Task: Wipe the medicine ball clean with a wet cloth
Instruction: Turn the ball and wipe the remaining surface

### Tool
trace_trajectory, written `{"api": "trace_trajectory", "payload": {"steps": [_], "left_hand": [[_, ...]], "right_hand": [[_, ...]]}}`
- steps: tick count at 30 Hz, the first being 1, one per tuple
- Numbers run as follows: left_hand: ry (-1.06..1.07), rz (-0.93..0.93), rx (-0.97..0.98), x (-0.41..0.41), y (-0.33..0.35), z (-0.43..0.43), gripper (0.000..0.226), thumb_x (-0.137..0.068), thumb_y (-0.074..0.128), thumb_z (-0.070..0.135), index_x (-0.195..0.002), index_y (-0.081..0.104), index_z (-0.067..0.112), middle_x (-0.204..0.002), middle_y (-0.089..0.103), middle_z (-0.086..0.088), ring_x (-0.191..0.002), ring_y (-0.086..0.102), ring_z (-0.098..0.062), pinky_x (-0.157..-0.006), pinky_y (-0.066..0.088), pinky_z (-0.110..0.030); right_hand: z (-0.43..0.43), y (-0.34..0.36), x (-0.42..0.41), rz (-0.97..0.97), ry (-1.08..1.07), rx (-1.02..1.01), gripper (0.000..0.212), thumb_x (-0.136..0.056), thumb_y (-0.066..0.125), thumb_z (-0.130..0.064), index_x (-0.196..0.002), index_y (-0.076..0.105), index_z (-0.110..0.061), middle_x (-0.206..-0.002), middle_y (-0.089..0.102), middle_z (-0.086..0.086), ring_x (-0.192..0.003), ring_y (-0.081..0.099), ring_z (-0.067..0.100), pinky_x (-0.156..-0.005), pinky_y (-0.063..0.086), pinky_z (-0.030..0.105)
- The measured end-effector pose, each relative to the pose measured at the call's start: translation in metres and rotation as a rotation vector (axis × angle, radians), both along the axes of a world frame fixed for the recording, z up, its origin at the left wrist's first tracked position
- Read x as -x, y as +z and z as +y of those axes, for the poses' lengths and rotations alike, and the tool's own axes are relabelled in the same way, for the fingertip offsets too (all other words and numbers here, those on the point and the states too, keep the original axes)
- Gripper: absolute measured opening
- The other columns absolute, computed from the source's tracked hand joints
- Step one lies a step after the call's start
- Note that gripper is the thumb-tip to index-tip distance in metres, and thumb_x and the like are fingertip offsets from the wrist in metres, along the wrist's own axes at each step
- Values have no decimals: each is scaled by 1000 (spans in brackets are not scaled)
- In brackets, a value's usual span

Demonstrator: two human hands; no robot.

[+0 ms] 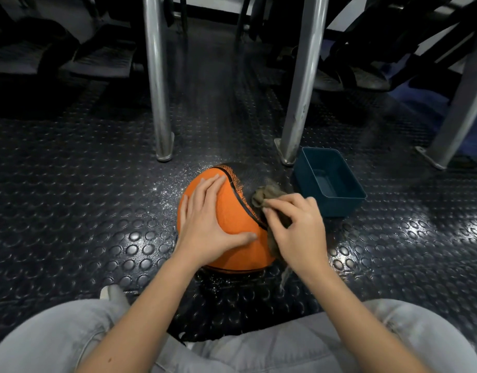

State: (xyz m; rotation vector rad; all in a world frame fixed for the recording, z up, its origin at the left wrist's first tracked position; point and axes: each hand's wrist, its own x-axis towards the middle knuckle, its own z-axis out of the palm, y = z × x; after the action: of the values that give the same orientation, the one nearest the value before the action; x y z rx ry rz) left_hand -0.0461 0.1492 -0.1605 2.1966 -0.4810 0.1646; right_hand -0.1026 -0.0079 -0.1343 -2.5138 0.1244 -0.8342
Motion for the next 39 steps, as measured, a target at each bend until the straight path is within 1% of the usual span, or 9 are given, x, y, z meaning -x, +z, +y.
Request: {"api": "trace_trajectory", "payload": {"steps": [6,10,12,16,20,26,28,32,39], "left_hand": [[-41,27,-27,-1,3,-1,116,-44,52,79,-146,17,36,-149,16,18,-138,6,2,-118,1,-44],[8,-47,-65,-3,16,-6,109,-43,53,79,-139,32,33,-142,26,17,-136,11,0,-116,-10,-38],[-62,-103,-129,-8,28,-9,102,-50,66,75,-137,36,33,-144,28,18,-139,5,1,-113,-14,-34],[-234,-64,-383,-14,31,-14,113,-59,71,69,-148,12,35,-155,6,20,-142,-9,-1,-114,-14,-38],[-172,-89,-343,-13,25,-17,112,-58,73,68,-148,14,35,-155,10,21,-142,-5,-1,-114,-13,-34],[-155,-72,-259,-16,20,-4,114,-50,75,69,-146,22,35,-152,17,22,-142,2,0,-114,-8,-33],[-143,-72,-236,-15,18,4,117,-42,60,79,-145,22,36,-147,17,27,-139,2,5,-114,-7,-33],[-115,-76,-189,-13,13,11,117,-41,51,83,-144,24,35,-140,14,31,-131,-2,12,-114,-6,-32],[-126,-105,-215,-11,14,6,114,-43,48,78,-145,24,34,-138,13,32,-136,1,8,-107,-15,-18]], "right_hand": [[-29,-4,-20,89,-82,-251,15,-87,66,-21,-99,74,-18,-91,63,-10,-95,57,21,-78,32,14],[-30,-8,-20,100,-80,-275,15,-88,65,-20,-100,74,-19,-91,61,-13,-95,55,19,-75,31,7],[-31,-7,-21,98,-65,-289,14,-88,65,-19,-99,74,-20,-91,61,-14,-95,55,19,-79,35,15],[-30,-5,-30,131,-37,-303,16,-89,63,-18,-102,72,-18,-95,62,-11,-98,56,24,-86,40,28],[-20,-6,-27,120,-84,-276,21,-92,59,-18,-110,69,-15,-107,65,-2,-100,52,21,-85,38,25],[-1,-6,-12,15,29,-11,15,-86,65,-21,-97,74,-14,-96,66,-2,-83,46,18,-73,34,25],[-18,-10,-27,106,-65,-102,17,-89,63,-21,-101,73,-15,-100,67,0,-88,49,19,-72,29,22],[-26,-15,-30,168,-130,-377,19,-89,64,-19,-104,73,-14,-103,69,0,-101,60,21,-86,42,25],[17,-5,-10,-74,79,-11,13,-82,66,-20,-89,75,-14,-89,64,-1,-81,48,17,-75,35,16]]}}
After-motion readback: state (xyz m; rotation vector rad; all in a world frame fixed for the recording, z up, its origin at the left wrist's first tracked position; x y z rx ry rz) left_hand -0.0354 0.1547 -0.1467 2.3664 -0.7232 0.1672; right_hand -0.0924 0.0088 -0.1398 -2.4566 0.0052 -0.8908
